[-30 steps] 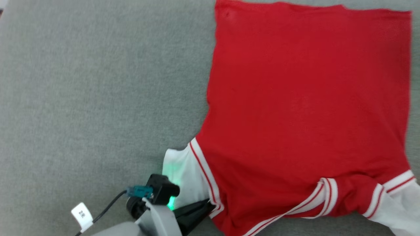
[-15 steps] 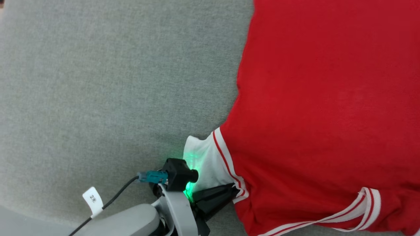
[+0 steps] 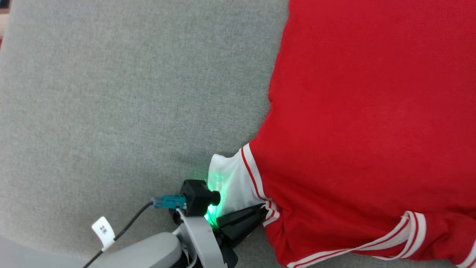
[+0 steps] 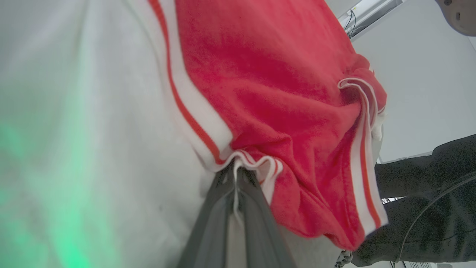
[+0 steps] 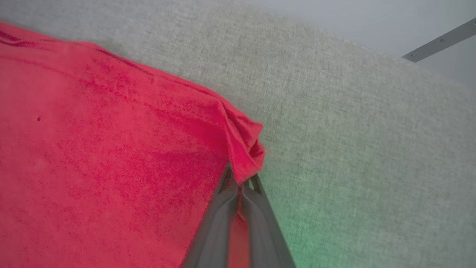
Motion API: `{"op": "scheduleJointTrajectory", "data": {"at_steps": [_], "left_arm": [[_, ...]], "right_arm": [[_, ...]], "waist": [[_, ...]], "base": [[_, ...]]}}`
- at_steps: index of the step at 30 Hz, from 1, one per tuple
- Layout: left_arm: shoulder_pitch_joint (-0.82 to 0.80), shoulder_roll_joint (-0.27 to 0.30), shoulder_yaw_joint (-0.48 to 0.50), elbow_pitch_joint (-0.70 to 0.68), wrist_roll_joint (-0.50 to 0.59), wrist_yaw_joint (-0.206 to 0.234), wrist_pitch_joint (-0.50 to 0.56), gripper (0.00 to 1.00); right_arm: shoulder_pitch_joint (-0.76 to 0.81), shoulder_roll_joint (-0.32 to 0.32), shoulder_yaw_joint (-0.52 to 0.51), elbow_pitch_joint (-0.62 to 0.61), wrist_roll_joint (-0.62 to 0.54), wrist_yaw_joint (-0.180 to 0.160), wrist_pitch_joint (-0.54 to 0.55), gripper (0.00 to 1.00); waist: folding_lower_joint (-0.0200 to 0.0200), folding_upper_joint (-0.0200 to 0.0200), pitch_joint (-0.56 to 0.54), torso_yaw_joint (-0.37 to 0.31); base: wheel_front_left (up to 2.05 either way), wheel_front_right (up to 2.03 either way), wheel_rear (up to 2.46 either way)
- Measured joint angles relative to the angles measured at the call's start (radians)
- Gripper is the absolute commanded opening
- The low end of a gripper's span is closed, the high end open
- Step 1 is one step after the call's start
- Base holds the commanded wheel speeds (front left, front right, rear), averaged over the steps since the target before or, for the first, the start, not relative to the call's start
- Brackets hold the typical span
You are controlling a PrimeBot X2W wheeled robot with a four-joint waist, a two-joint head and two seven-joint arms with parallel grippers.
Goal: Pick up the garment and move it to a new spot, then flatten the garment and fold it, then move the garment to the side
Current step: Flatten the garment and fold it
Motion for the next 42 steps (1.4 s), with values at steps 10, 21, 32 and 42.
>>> {"op": "scheduleJointTrajectory", "data": {"at_steps": [10,21,32,42], "left_arm": [[0.088,0.019,0.063,0.047,-0.045,0.011,-0.027,0.00],[0.193,0.061,0.157,0.055,-0.033,0.053,-0.031,0.00],[0.264,0.045,0.262,0.055,0.018,0.057,-0.033,0.00],[0.284,0.035,0.267,0.074,0.031,0.042,-0.033,0.00]], "right_arm": [[0.224,-0.194,0.101,-0.267,0.183,0.000,0.002,0.00],[0.711,-0.458,0.163,-0.657,0.384,0.000,-0.078,0.00],[1.084,-0.482,0.182,-0.866,0.431,0.000,-0.216,0.00],[1.173,-0.401,0.041,-0.859,0.325,0.001,-0.263,1.00]], "waist": [[0.0000,0.0000,-0.126,-0.026],[0.0000,0.0000,-0.252,-0.073],[0.0000,0.0000,-0.299,-0.120],[0.0000,0.0000,-0.317,-0.129]], "base": [[0.00,0.00,0.00],[0.00,0.00,0.00],[0.00,0.00,0.00],[0.00,0.00,0.00]]}}
